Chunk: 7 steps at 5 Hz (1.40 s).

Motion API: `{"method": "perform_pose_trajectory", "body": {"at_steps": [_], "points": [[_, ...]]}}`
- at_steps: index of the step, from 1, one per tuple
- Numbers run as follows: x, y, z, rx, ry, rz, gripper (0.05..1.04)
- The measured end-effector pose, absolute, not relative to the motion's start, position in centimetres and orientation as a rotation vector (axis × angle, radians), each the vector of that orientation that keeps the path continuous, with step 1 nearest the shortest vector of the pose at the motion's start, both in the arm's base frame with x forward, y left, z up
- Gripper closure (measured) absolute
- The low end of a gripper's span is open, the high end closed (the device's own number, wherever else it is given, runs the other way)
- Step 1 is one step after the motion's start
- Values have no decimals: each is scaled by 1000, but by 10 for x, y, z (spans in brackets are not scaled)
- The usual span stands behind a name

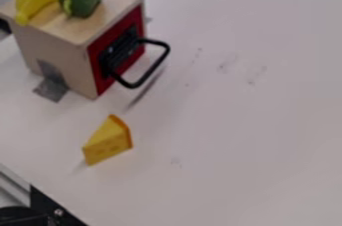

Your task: Take the green object and put it down the right side of drawer

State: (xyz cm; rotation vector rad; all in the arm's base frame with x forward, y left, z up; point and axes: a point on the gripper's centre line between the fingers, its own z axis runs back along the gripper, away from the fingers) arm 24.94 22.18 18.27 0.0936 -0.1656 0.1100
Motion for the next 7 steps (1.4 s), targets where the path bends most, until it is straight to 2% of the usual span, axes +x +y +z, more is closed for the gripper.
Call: {"method": "perform_pose_trajectory", "body": {"at_steps": [2, 4, 5, 6, 7], "points": [[243, 218, 168, 29, -127, 102, 83], [231, 223, 174, 20, -146, 110, 83], [237, 216, 184, -2, -177, 102, 83], [250, 207, 207, -33, -233, 120, 83], [274, 180, 207, -9, -227, 63, 83]]}}
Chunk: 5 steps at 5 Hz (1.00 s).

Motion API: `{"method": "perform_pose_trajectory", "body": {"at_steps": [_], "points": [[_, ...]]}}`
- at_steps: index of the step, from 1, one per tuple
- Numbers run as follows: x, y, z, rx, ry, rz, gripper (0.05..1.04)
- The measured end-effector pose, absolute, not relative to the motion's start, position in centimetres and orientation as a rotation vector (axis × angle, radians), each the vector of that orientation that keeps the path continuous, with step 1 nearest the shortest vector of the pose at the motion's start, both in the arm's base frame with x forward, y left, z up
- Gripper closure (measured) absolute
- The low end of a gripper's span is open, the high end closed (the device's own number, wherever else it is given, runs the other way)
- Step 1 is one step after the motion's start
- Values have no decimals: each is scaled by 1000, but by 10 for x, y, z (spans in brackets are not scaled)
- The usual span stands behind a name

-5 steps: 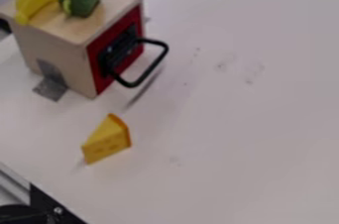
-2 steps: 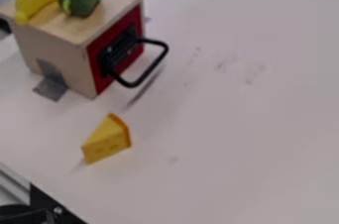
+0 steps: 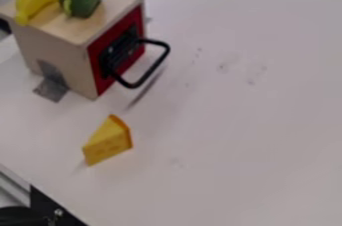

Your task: Take the green object and put it down the right side of drawer

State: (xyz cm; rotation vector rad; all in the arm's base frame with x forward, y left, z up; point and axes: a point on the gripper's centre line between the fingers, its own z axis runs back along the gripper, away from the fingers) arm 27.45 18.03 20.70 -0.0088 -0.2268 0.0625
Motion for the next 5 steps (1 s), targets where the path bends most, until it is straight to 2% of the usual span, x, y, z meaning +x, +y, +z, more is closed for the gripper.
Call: {"method": "perform_pose_trajectory", "body": {"at_steps": [2, 3, 4, 5], "points": [[287, 156, 169, 108, -132, 115, 83], [285, 163, 152, 110, -74, 194, 83], [286, 169, 133, 77, -2, 247, 83], [286, 170, 122, 64, 37, 267, 122]]}}
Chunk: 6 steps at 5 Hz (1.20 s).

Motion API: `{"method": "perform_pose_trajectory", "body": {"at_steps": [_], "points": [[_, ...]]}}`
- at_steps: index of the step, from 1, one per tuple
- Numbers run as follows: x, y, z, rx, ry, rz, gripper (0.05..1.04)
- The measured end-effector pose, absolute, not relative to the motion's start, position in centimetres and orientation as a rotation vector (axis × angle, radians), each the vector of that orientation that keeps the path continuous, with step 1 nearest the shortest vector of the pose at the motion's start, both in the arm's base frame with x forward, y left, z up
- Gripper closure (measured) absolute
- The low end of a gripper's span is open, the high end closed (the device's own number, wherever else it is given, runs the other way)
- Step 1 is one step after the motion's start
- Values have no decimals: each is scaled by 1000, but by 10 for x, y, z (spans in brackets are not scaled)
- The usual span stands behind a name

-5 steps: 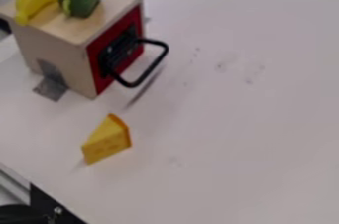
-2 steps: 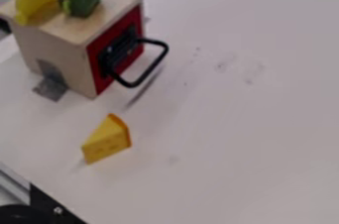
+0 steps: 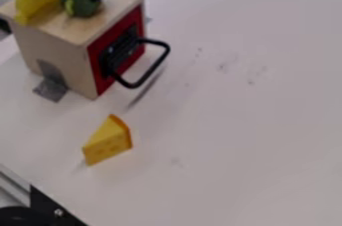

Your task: Take the green object and put it down the right side of drawer

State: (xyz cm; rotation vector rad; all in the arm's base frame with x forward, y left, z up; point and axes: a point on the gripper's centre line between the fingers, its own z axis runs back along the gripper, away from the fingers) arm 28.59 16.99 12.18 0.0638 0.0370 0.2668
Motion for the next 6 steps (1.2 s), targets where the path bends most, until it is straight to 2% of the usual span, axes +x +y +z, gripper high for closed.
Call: {"method": "perform_pose_trajectory", "body": {"at_steps": [1, 2, 4, 6], "points": [[288, 168, 122, 52, 14, 238, 240], [288, 150, 137, 91, -58, 117, 241], [308, 112, 141, 102, -140, -98, 241], [343, 56, 110, 6, -130, -173, 241]]}}
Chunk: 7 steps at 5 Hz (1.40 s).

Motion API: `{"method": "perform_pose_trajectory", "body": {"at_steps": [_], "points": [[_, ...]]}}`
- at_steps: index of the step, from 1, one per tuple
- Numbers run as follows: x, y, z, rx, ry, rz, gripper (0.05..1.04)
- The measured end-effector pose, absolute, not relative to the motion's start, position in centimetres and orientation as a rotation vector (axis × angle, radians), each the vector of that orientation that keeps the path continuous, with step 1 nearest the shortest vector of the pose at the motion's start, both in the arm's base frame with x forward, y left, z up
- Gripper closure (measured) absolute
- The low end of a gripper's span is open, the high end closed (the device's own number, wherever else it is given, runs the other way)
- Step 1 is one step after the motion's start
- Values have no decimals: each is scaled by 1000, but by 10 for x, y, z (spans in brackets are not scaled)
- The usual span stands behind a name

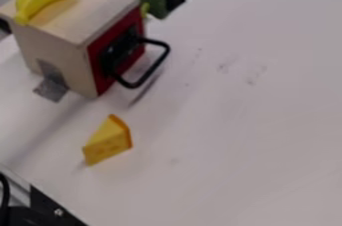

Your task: Take the green object and put it down the right side of drawer

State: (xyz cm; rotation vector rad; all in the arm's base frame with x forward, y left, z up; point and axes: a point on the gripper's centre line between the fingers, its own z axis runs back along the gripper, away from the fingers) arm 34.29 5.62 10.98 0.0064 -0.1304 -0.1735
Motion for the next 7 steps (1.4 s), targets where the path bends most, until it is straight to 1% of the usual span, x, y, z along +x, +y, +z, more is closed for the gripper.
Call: {"method": "perform_pose_trajectory", "body": {"at_steps": [1, 2, 3, 4, 5, 6, 7], "points": [[356, 33, 86, -5, -87, -168, 241], [362, 23, 58, 30, -42, -98, 241], [371, 17, 37, 28, -67, -81, 241], [380, 16, 23, 27, -110, -90, 241], [389, 10, 21, 10, -152, -126, 241], [396, 8, 18, 8, -147, -136, 195], [397, 10, 22, 21, -134, -146, 78]]}}
